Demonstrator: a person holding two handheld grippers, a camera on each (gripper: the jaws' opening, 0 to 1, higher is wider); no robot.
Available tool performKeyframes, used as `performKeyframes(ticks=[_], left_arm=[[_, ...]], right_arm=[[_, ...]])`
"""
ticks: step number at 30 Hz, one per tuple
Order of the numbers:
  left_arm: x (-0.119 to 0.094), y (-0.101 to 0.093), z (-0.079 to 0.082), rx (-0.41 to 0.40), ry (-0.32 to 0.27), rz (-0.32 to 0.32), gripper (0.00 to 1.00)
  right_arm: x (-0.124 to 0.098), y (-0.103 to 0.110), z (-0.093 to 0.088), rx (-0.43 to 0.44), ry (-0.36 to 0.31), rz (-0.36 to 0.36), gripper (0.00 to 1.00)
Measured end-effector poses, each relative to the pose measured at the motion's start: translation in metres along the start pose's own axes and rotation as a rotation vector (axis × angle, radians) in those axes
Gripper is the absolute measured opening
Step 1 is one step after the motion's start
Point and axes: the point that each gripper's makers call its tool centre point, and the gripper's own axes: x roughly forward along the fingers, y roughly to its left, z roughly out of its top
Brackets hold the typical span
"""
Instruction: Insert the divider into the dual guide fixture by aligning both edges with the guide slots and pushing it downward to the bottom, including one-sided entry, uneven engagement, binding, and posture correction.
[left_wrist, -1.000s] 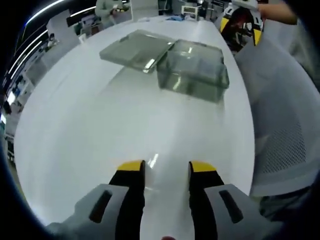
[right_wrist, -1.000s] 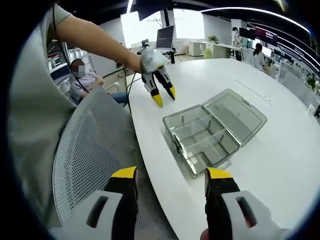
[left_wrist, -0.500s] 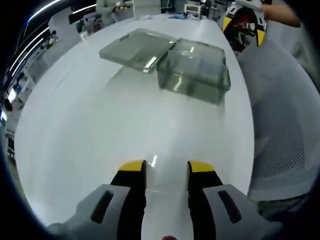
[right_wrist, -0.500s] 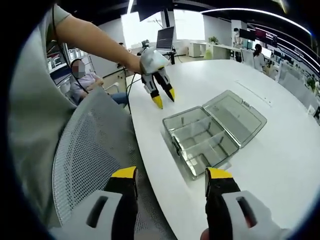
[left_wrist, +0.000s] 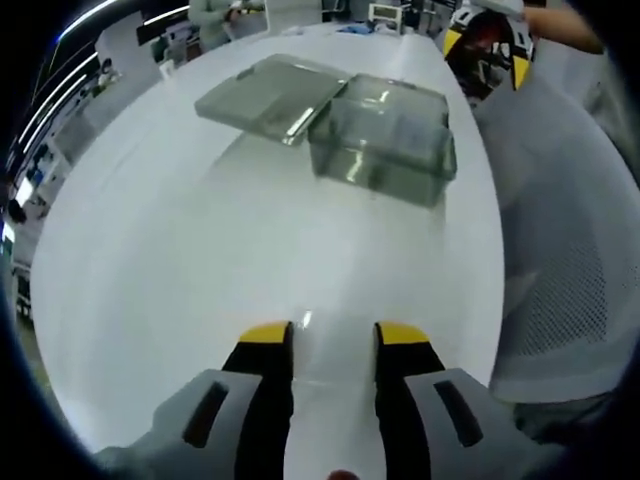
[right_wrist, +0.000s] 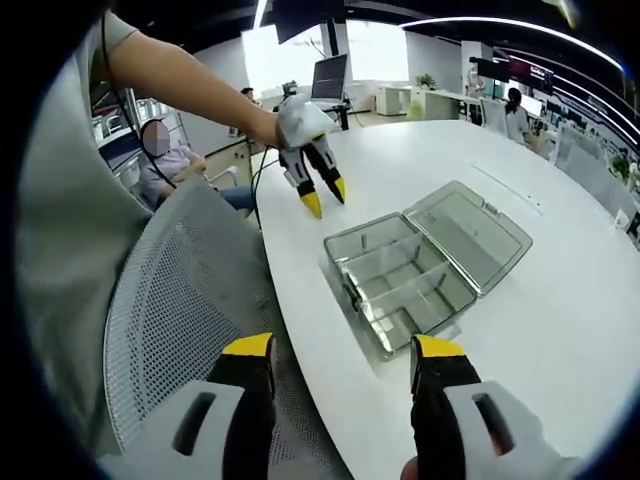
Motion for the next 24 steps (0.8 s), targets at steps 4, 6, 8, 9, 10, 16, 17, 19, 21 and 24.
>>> performKeyframes(ticks=[4, 6, 8, 9, 10, 16, 17, 19, 21, 24], left_arm=[[-0.002, -0.001, 0.002, 0.006, 0.004, -0.002, 0.28], [-0.002, -0.001, 0.003, 0.008, 0.004, -0.002, 0.28], [-0.003, -0.001, 0.006, 0.01, 0.003, -0.003, 0.28], [-0.003, -0.001, 0.006, 0.013, 0.002, -0.002, 0.28], [-0.004, -0.001, 0.007, 0.016, 0.001, -0.002, 0.28], [-0.006, -0.004, 0.012, 0.049, 0.016, -0.01, 0.28], [-0.006, -0.005, 0.011, 0.056, 0.023, -0.014, 0.28], [-0.007, -0.005, 0.012, 0.072, 0.034, -0.017, 0.28], [-0.008, -0.005, 0.014, 0.081, 0.041, -0.019, 0.28], [-0.01, -0.006, 0.019, 0.09, 0.041, -0.024, 0.28]], right_arm=[[-0.001, 0.0, 0.0, 0.001, -0.004, 0.0, 0.51], [-0.001, 0.0, 0.001, 0.001, -0.005, 0.0, 0.51], [-0.001, -0.001, 0.0, 0.002, -0.006, 0.0, 0.5], [-0.001, -0.001, 0.001, 0.003, -0.008, 0.0, 0.5], [-0.001, -0.001, 0.001, 0.003, -0.009, -0.001, 0.5], [-0.002, -0.001, 0.002, 0.001, -0.012, 0.0, 0.5], [-0.002, -0.001, 0.002, 0.0, -0.012, 0.001, 0.5], [-0.002, -0.001, 0.003, 0.001, -0.016, 0.0, 0.5], [-0.001, -0.001, 0.003, 0.0, -0.016, 0.001, 0.5], [-0.001, 0.0, 0.003, -0.002, -0.016, 0.004, 0.5]])
